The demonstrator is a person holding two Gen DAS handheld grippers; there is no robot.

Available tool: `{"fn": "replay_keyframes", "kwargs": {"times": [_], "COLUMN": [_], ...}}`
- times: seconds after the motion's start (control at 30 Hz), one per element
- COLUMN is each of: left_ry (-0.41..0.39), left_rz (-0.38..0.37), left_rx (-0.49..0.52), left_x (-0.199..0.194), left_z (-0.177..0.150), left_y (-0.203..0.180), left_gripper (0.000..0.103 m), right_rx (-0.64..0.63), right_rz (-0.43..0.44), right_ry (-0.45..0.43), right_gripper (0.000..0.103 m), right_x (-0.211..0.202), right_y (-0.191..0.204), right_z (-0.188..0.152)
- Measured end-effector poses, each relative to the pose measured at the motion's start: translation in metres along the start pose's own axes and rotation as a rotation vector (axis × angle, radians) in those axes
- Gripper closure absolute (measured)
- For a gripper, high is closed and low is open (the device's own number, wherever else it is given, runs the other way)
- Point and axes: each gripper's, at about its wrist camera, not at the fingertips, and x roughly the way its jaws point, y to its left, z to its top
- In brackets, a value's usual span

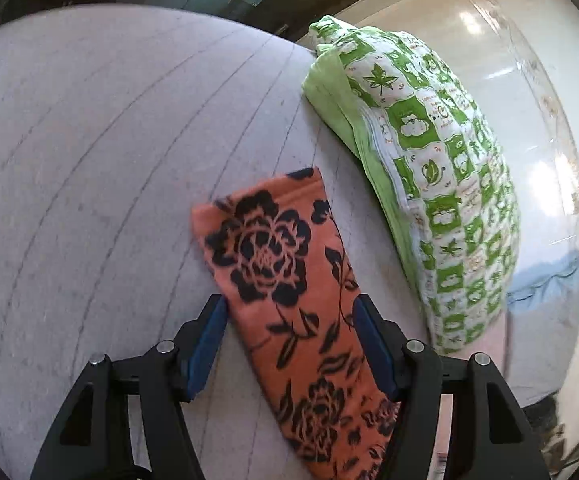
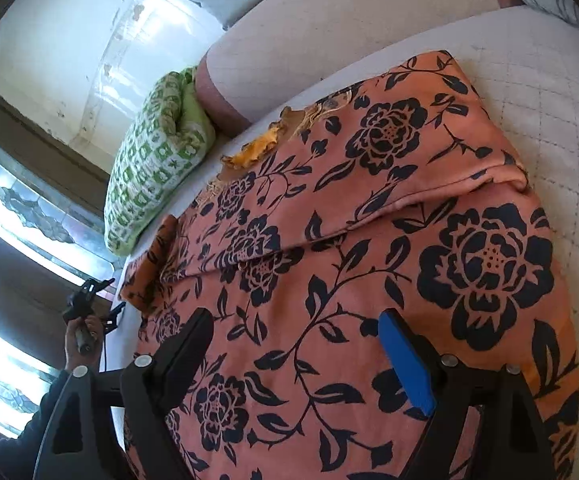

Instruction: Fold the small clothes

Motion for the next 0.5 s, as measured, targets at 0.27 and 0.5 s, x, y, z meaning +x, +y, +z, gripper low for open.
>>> {"fn": "replay_keyframes", "kwargs": {"times": [0.27,0.5], "left_ry": [-0.053,-0.223], "left_rz": [0.256,0.004], "left_rx": [0.108,0.625], "left_x": [-0.002,-0.085], "left_z": [0.001,-0.107], "left_y": [-0.032,-0.210], "left_gripper": [0.099,0.099], "right_rx": [0.019,0.048], "right_rz": [0.010,0.043], "right_ry": [-0.006,-0.040], "right_gripper": [0.016,0.016], "right_x": [0.002,-0.006], "right_y": [-0.004,-0.009], "right_z": [0.002,0.003]}}
